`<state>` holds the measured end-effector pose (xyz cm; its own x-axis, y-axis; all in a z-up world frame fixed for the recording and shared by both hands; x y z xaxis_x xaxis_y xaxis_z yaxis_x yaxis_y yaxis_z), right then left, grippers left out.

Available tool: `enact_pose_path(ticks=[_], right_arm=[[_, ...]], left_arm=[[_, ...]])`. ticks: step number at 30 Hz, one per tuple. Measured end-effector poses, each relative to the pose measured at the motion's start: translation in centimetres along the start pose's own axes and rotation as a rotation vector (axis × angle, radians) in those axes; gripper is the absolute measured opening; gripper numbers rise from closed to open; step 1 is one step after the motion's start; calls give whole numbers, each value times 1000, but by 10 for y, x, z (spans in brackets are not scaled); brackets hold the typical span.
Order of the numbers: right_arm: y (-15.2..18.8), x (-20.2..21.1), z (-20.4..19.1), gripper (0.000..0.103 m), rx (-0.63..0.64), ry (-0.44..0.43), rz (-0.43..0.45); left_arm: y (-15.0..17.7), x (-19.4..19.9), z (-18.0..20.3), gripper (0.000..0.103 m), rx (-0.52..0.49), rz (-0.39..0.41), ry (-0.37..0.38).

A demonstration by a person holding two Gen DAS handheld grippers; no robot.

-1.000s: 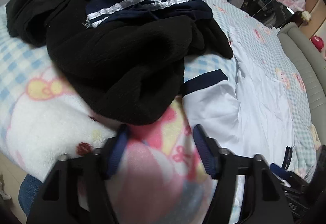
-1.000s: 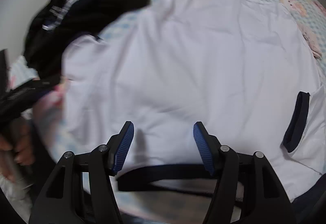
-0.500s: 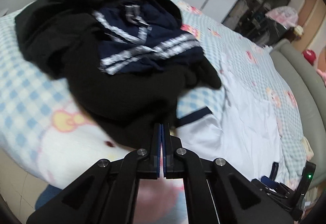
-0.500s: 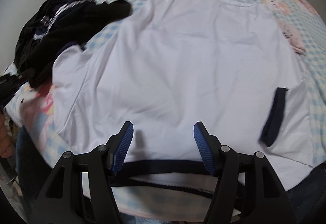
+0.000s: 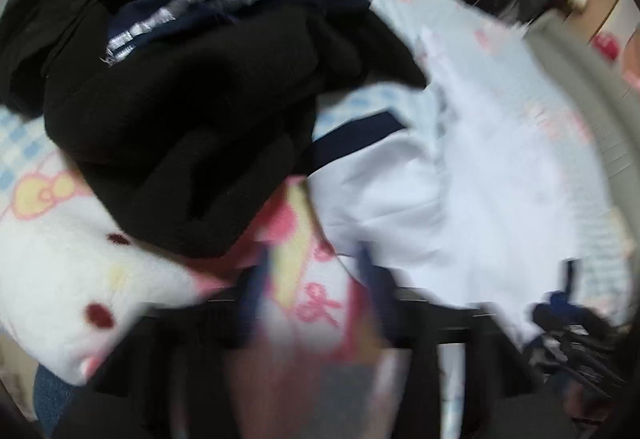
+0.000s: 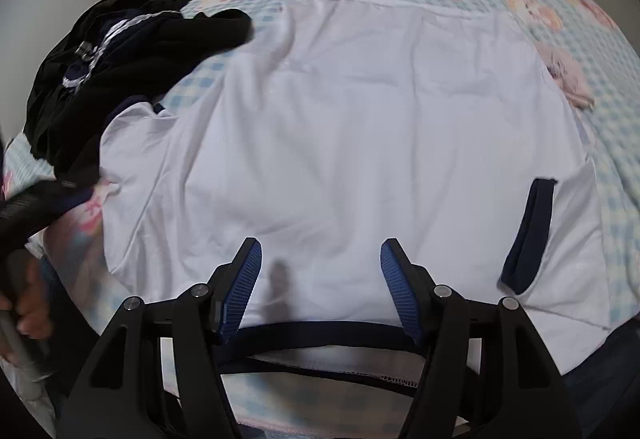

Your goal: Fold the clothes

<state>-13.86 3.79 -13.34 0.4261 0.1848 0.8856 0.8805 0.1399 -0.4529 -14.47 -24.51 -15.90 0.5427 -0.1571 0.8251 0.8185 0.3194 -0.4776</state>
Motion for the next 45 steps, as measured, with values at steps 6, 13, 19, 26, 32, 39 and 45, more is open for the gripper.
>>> enact_pose_path(ticks=[6,13,19,26,32,39,45], right_arm=[[9,-11,-6,63,27,21,-49],[15,-27,-5,65,63,76,-100],[7,-15,5,65,-3,17,-74],[0,-10,36,65,-70,32,-51],[14,-13,32,67,-27,15,-80],[16,-6,32,67,-28,14,-74],[19,-7,36,69,-19,17,-88]], left_arm=[[-15,41,-1,0,0,120,22],[-27,71,-33,0,90,185,17],[-21,57,-40,18,106,100,114],[-7,-4,11,59,14,-57,198],[-14,-5,29,3,-32,-3,165],[-9,23,10,3,24,43,119],[-11,51,76,3,-153,97,235]])
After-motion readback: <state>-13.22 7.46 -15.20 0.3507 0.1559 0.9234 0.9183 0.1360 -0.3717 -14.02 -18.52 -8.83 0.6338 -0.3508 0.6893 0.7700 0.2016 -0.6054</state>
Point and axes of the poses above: each gripper's, at about its wrist camera, not at the fingertips, and x roughly against the way its jaws point, z to its right, y to its underside, the point moved 4 cm from there along -x, roughly the way its jaws point, and after that the axes turned 4 degrees about -x, right-handed, at the moved point
